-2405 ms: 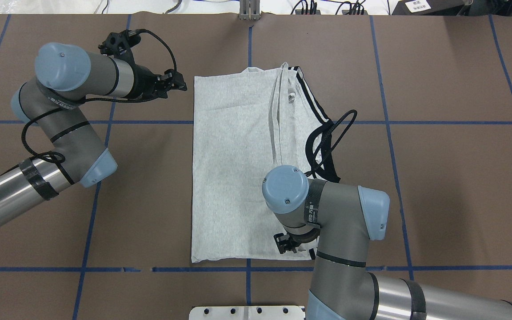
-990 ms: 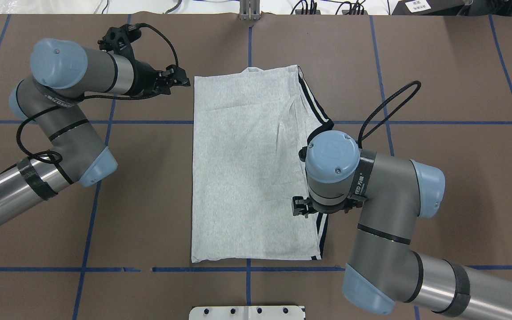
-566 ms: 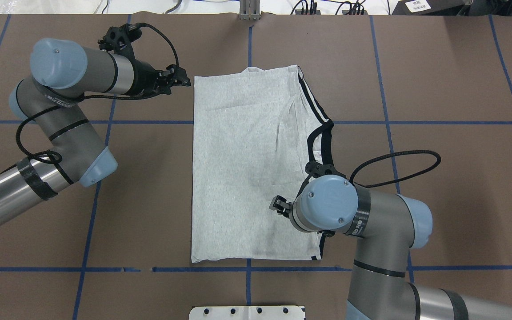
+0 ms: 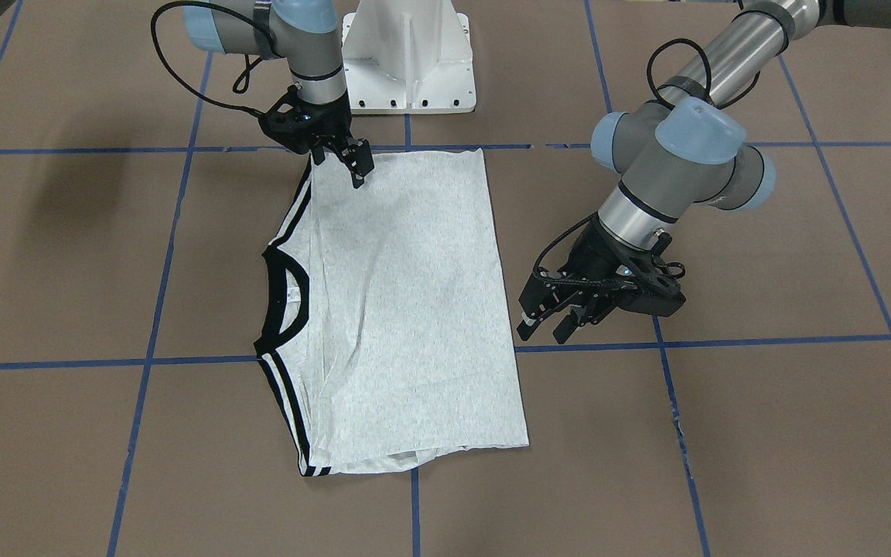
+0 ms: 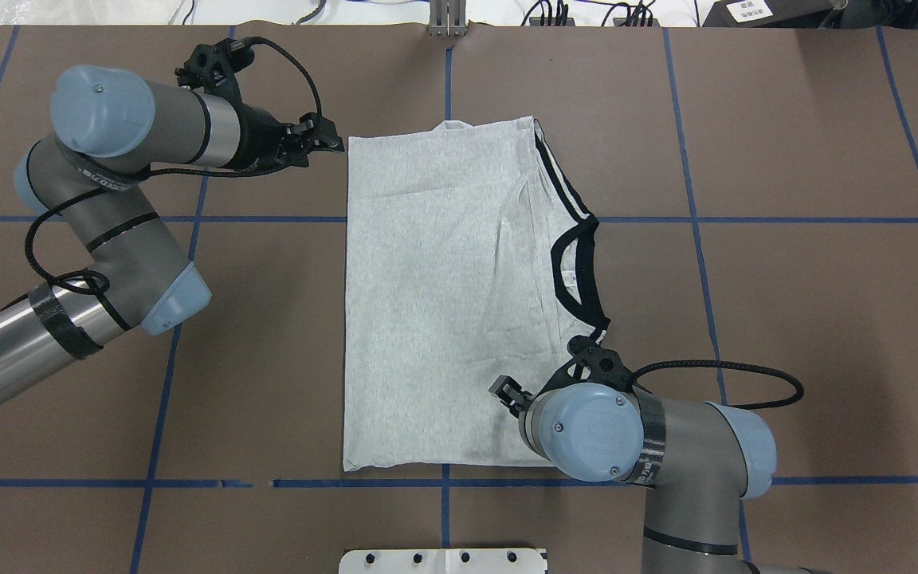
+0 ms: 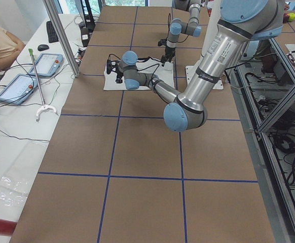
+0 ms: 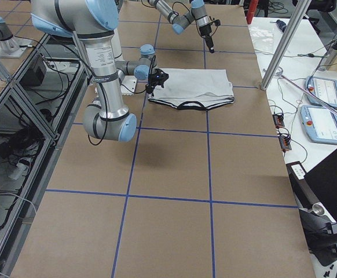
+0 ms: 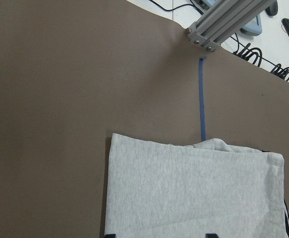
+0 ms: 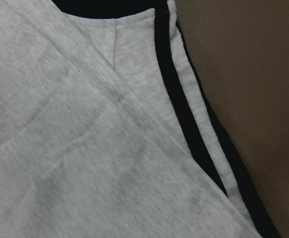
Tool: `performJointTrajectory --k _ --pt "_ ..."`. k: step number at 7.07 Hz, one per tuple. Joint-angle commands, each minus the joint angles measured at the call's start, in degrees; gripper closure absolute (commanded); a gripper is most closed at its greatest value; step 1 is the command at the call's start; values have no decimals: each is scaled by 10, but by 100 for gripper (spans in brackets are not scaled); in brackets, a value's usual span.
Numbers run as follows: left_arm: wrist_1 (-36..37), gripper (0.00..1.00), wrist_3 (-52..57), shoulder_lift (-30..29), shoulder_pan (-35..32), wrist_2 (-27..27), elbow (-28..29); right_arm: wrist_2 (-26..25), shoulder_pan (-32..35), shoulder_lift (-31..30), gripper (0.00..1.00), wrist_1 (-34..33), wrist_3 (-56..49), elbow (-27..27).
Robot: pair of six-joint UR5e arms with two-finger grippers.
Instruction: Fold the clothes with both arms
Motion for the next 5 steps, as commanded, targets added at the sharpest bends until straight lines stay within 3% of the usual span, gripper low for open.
performJointTrajectory --k 1,3,5 --pt "1 32 -1 0 0 0 -2 2 -7 -9 1 0 11 3" --pt "1 32 -1 0 0 1 -4 2 -14 -20 3 1 13 8" --pt "1 32 -1 0 0 1 -5 3 -15 -18 12 4 13 3"
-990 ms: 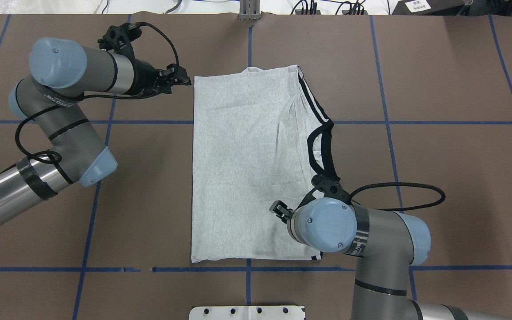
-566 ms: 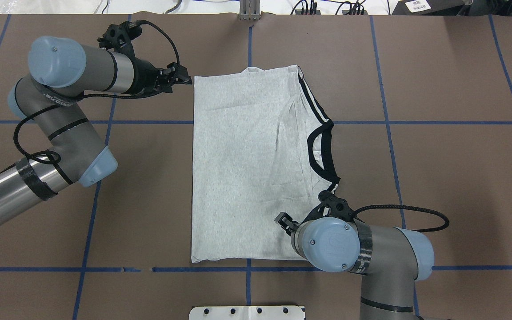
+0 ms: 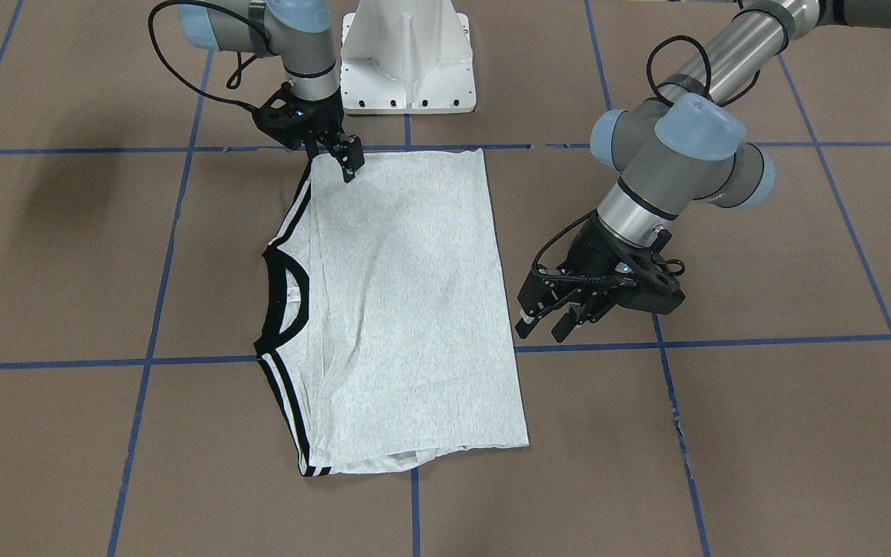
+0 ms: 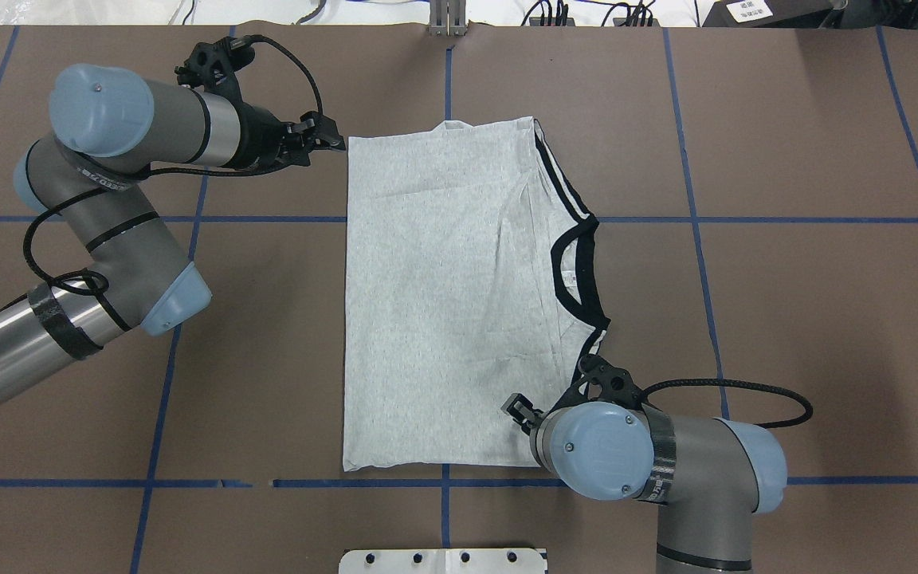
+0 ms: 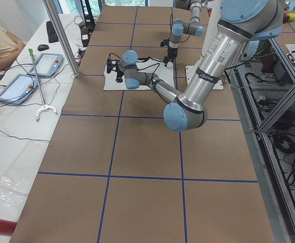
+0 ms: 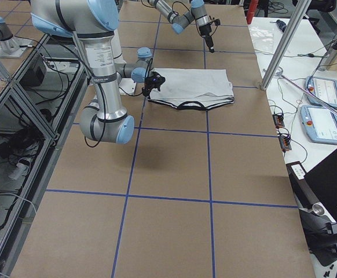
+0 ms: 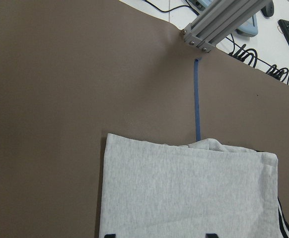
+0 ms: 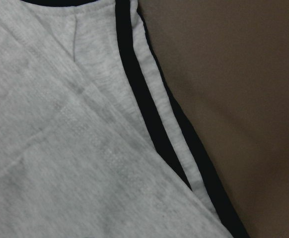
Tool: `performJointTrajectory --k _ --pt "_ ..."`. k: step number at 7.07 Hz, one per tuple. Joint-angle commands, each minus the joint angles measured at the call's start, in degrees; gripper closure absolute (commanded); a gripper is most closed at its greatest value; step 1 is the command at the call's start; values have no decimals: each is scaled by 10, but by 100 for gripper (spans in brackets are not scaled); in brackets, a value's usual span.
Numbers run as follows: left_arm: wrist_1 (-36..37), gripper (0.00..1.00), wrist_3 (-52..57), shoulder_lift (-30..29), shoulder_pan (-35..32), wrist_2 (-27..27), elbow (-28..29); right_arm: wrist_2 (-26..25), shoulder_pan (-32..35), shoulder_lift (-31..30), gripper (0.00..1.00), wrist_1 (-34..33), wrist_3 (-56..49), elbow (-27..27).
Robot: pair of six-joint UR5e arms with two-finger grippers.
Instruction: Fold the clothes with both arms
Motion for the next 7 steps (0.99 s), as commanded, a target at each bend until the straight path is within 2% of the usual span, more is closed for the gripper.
performJointTrajectory --k 1,2,3,7 --pt "0 32 0 0 0 0 -1 1 -2 1 29 1 0 -2" --pt "1 32 0 0 0 0 -3 2 -1 2 69 2 0 1" --pt "0 32 0 0 0 0 -4 4 0 1 100 2 -2 5" --pt "1 32 -4 0 0 0 -7 3 0 1 100 1 -1 21"
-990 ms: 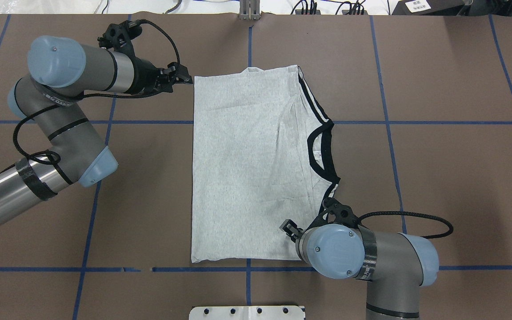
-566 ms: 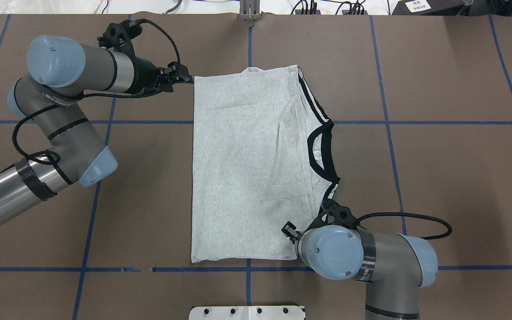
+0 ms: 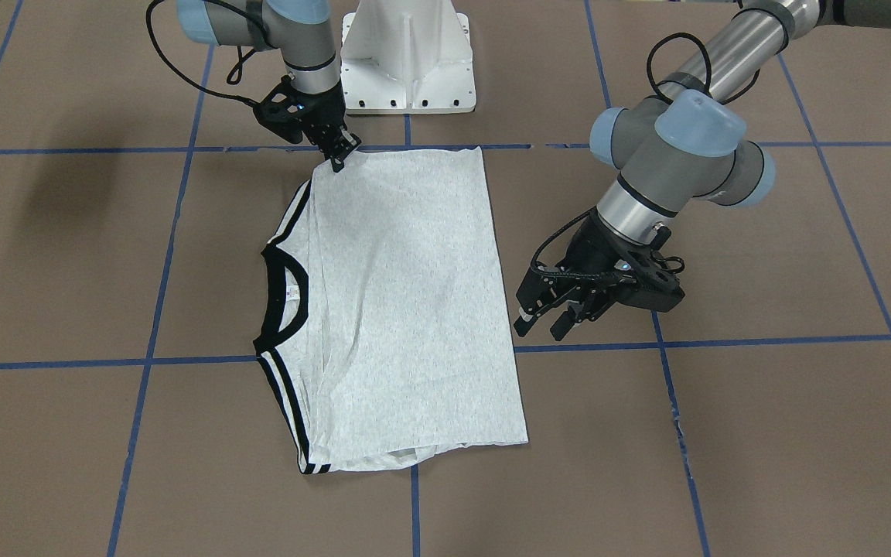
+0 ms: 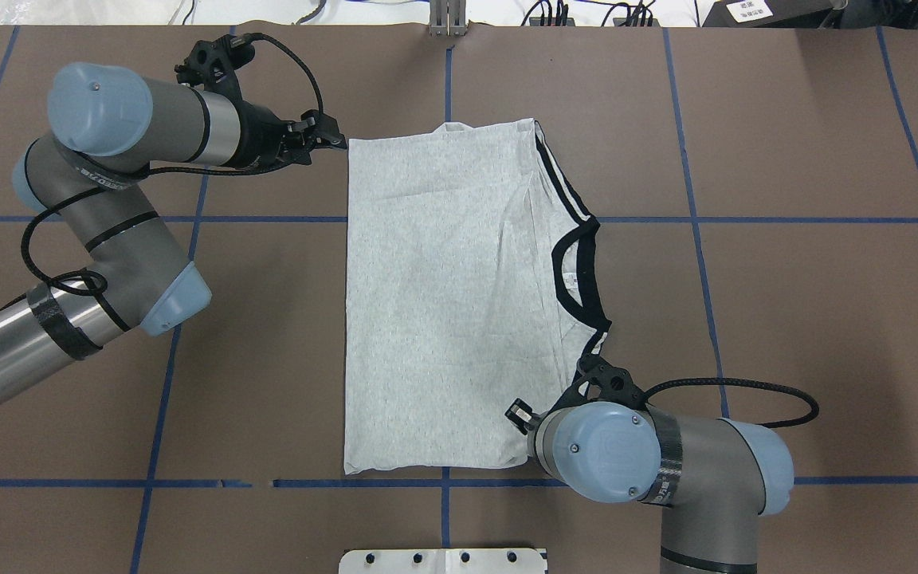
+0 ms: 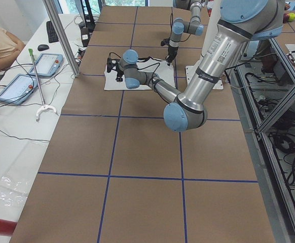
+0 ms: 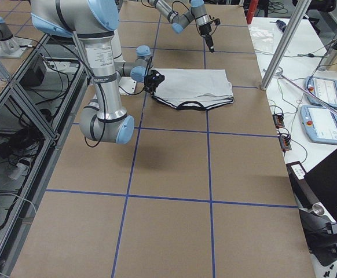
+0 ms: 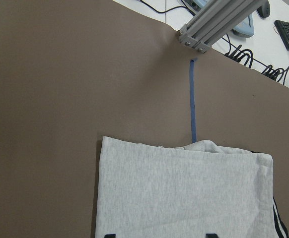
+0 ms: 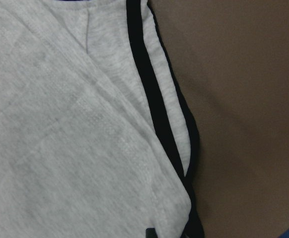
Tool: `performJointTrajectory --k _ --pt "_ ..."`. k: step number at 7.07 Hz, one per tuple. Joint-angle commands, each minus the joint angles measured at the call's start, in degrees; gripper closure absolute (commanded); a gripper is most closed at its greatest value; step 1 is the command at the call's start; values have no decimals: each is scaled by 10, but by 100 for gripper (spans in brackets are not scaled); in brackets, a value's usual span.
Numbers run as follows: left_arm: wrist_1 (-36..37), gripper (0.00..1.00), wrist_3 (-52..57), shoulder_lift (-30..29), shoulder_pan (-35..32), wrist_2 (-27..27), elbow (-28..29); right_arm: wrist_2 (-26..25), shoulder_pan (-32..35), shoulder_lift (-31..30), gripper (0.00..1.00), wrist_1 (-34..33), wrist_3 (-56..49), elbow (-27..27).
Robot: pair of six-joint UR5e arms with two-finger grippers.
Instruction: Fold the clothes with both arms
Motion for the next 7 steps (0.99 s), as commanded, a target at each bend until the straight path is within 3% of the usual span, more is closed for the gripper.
performJointTrajectory --k 1,2,3,4,5,7 --pt "0 32 -64 14 6 -3 -32 -2 -1 1 100 -1 3 17" --pt "0 32 -121 63 32 -15 -101 -2 -2 1 100 -1 5 23" --pt "0 31 -179 120 93 14 -176 -2 -6 0 100 -1 16 23" --pt "2 31 -234 163 163 76 -224 -2 -6 0 100 -1 18 30" --pt "14 31 -265 192 250 168 -240 -1 -8 0 100 -1 18 32" --pt "135 31 -311 193 317 187 -287 0 -8 0 100 -1 18 32"
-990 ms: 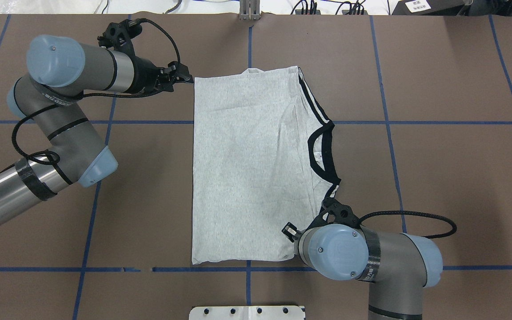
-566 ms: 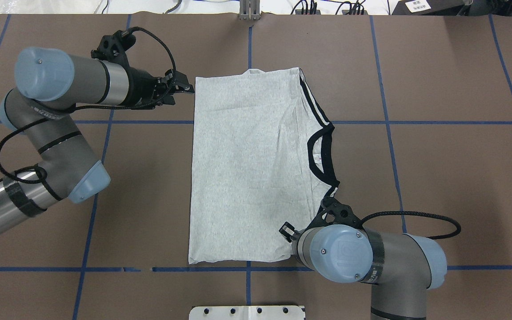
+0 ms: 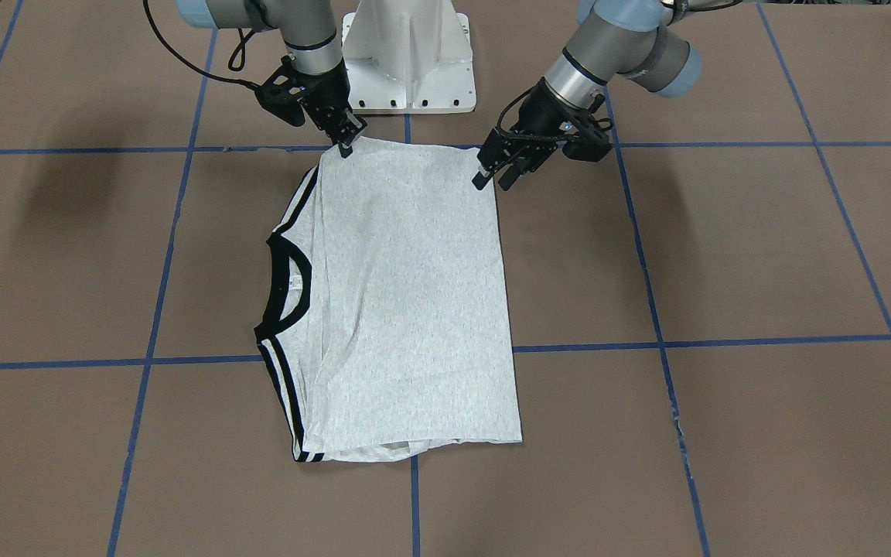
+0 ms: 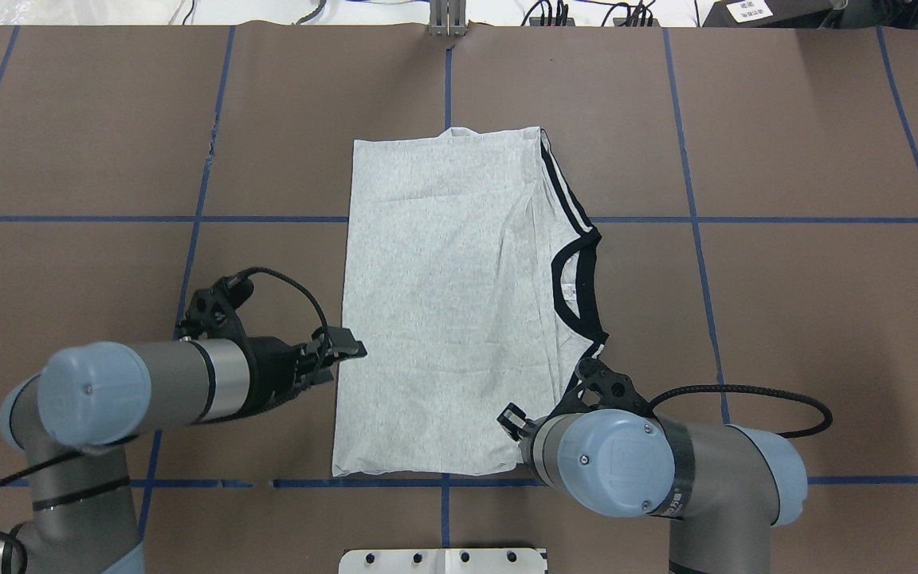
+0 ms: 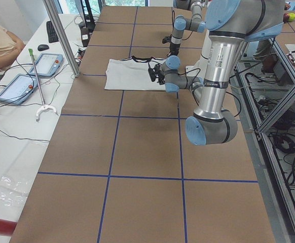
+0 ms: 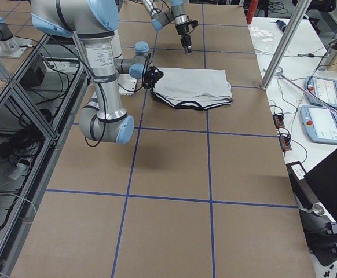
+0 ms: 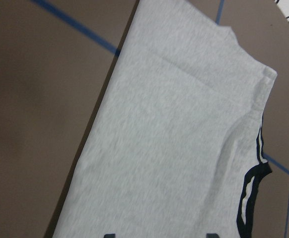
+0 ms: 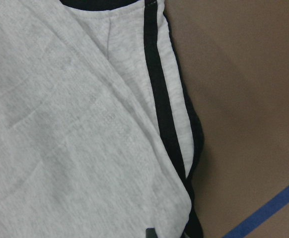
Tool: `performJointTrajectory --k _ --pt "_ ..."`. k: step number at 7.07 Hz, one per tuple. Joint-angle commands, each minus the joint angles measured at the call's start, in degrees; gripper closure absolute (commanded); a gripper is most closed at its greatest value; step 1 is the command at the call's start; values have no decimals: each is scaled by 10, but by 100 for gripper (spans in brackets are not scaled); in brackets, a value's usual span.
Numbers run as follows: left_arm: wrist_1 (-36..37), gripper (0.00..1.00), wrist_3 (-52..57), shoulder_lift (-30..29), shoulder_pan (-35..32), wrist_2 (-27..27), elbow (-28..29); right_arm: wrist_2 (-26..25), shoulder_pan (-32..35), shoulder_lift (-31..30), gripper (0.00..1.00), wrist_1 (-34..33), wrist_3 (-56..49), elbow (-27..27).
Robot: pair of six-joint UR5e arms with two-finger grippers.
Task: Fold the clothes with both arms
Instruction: 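Lower the left gripper to the shirt's other near corner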
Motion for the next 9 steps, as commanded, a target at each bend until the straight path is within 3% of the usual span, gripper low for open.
performJointTrajectory --k 1,3,7,9 --pt "120 30 -44 6 77 28 -41 0 -1 0 100 0 -1 1" --pt "128 30 -70 8 113 44 -31 1 -1 0 100 0 -1 1" --pt "128 32 -67 0 119 45 -11 1 -1 0 100 0 -2 1" --pt "128 47 -67 0 115 49 -10 1 0 -1 100 0 -2 1"
